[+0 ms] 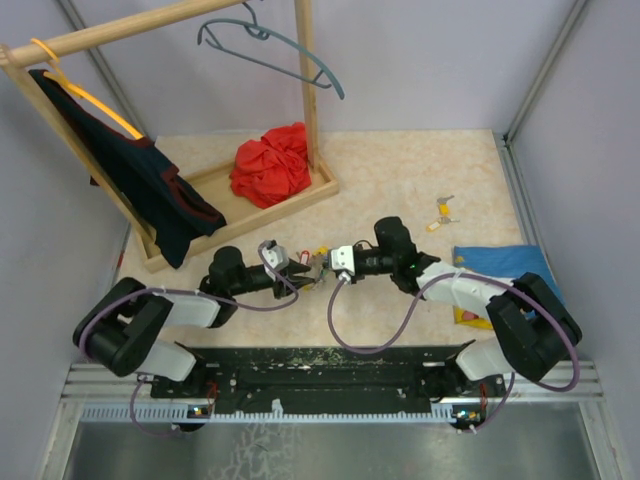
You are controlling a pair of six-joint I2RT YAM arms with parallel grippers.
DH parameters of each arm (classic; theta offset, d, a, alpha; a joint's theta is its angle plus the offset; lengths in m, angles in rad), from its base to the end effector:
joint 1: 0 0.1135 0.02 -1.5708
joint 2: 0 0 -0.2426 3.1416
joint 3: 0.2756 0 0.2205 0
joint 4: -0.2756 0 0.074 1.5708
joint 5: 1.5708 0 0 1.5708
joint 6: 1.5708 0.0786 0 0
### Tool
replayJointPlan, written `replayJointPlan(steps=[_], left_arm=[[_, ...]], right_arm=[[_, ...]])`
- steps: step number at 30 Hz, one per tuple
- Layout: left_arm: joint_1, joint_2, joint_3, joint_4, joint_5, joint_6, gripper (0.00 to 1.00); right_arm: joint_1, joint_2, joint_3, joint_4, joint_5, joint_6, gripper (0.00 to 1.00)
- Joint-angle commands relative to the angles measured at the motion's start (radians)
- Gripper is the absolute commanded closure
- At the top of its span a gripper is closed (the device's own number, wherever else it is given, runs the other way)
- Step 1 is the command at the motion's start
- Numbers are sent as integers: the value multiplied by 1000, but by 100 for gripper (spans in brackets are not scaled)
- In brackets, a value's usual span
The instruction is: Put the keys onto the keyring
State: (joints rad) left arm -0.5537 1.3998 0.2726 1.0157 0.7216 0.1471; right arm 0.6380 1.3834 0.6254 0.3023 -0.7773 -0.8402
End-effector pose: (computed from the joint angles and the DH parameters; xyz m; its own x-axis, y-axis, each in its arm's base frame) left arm 0.1906 -0.1789 0.1719 0.0461 0.1009 -0.9938 0.9567 0.2816 0.0730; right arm 0.1976 0.2152 0.1923 0.4571 -0.3220 -0.8291 -0.8842 -0.0634 -0.4628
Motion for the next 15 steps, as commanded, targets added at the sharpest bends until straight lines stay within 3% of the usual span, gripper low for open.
replayJointPlan(steps=[1, 8, 15], left_arm=[[6, 87, 40, 94, 62, 35, 60], [9, 131, -8, 290, 17, 13, 66], [16, 89, -19, 275, 33, 50, 69]], right_arm=[[-8, 9, 55, 38, -27, -61, 100], [-7, 29, 16, 135, -31, -4, 100], [-8, 42, -1, 176, -14, 28, 100]])
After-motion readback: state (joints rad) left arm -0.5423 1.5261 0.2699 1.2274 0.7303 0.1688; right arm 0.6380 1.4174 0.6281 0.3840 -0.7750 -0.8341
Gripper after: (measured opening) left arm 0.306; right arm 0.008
